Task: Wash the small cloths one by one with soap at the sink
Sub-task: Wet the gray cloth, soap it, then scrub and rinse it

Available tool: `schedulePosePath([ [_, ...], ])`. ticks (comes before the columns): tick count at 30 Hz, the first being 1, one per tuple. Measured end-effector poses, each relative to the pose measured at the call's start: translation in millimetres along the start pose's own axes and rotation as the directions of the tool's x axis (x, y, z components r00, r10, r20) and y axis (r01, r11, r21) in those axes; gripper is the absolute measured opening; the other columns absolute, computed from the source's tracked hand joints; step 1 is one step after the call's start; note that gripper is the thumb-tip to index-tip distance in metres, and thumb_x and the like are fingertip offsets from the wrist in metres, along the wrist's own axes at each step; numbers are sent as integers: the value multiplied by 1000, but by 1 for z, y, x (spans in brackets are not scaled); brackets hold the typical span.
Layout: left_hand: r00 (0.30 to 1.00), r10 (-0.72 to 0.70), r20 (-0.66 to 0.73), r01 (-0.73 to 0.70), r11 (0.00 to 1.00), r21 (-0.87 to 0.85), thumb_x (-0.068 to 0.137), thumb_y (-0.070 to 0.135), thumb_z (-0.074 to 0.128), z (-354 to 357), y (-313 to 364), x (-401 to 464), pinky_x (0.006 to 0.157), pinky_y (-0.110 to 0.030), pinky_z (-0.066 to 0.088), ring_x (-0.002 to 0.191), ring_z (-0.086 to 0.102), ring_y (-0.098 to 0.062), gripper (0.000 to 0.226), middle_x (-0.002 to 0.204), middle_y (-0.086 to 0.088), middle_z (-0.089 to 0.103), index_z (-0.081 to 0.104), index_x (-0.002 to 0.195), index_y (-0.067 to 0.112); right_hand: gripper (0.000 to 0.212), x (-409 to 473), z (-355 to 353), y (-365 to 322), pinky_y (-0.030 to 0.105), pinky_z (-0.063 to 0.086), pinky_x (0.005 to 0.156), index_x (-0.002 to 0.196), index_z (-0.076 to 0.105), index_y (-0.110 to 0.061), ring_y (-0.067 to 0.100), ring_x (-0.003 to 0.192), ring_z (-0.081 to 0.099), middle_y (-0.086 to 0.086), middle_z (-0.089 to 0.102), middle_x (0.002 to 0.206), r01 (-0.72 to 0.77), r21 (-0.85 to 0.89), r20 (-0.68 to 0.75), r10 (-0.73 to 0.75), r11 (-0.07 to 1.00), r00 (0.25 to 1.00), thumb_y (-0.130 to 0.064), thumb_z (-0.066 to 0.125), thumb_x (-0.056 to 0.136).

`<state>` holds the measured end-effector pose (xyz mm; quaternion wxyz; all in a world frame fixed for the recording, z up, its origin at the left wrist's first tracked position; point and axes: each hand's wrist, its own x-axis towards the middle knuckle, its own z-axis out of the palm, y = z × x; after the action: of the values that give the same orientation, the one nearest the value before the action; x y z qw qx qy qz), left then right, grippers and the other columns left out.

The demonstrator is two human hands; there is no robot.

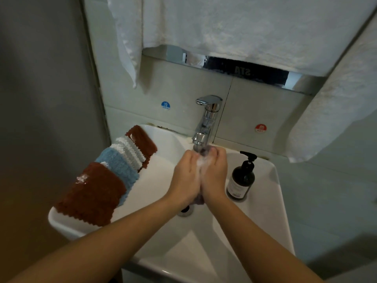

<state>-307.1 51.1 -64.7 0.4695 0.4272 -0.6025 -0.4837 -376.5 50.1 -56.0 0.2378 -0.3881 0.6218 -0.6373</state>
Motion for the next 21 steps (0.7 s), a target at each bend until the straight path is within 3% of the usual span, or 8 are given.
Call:
schedulePosePath([
  [2,1000,20,16,-21,1000,20,105,24,40,-1,1,2,61,-18,47,74,61,-6,19,80,2,60,49,88,23,17,-2,-2,5,23,44,62,89,52,-21,11,72,57,-4,59,79,-81,-9,24,81,997,996,-18,41,102],
  [6,983,22,-184,-5,996,92,102,16,44,-21,-4,21,55,-15,42,66,54,-9,21,73,4,57,48,82,22,27,-23,0,6,31,39,57,76,45,-14,8,58,44,-3,48,65,103,-88,265,-77,991,961,-15,39,102],
  [8,996,-12,-90,16,999,46,101,16,45,-14,-4,9,55,-16,45,65,56,-6,19,73,5,59,50,84,21,26,-12,1,0,24,43,57,79,49,-14,8,61,50,-5,53,68,120,2,125,-119,993,985,-13,38,103],
  [11,999,-9,33,7,998,68,101,13,47,-3,-3,-3,62,-22,50,71,60,-6,13,80,4,62,51,90,20,23,3,4,3,15,42,54,85,53,-15,15,69,55,-2,58,75,-114,62,-101,120,992,988,-15,38,103],
  [13,992,-11,-127,23,995,94,101,13,44,-10,-2,13,64,-24,49,73,60,-11,14,79,2,61,50,90,17,24,-13,9,13,25,43,59,82,50,-19,19,72,55,-2,57,74,-157,-133,-7,157,979,988,-20,39,103],
  [16,962,-44,-269,70,994,89,102,15,42,-25,-2,30,69,-31,48,76,60,-18,16,78,0,61,50,89,15,26,-37,10,18,33,43,64,80,48,-20,11,67,51,-2,54,71,32,-248,237,28,968,971,-24,40,104],
  [18,989,-25,-148,51,984,171,101,19,46,-22,-1,18,69,-34,50,77,62,-19,9,81,0,62,50,94,16,23,-24,7,12,25,42,60,82,49,-18,5,62,49,-3,53,71,81,-164,167,-53,983,985,-20,40,103],
  [21,997,-21,76,10,990,144,103,23,44,-4,2,-6,62,-29,52,78,63,-16,8,86,0,63,47,96,21,14,2,0,13,13,41,52,91,53,-11,12,65,53,-1,57,76,-141,58,-82,145,988,986,-11,43,100],
])
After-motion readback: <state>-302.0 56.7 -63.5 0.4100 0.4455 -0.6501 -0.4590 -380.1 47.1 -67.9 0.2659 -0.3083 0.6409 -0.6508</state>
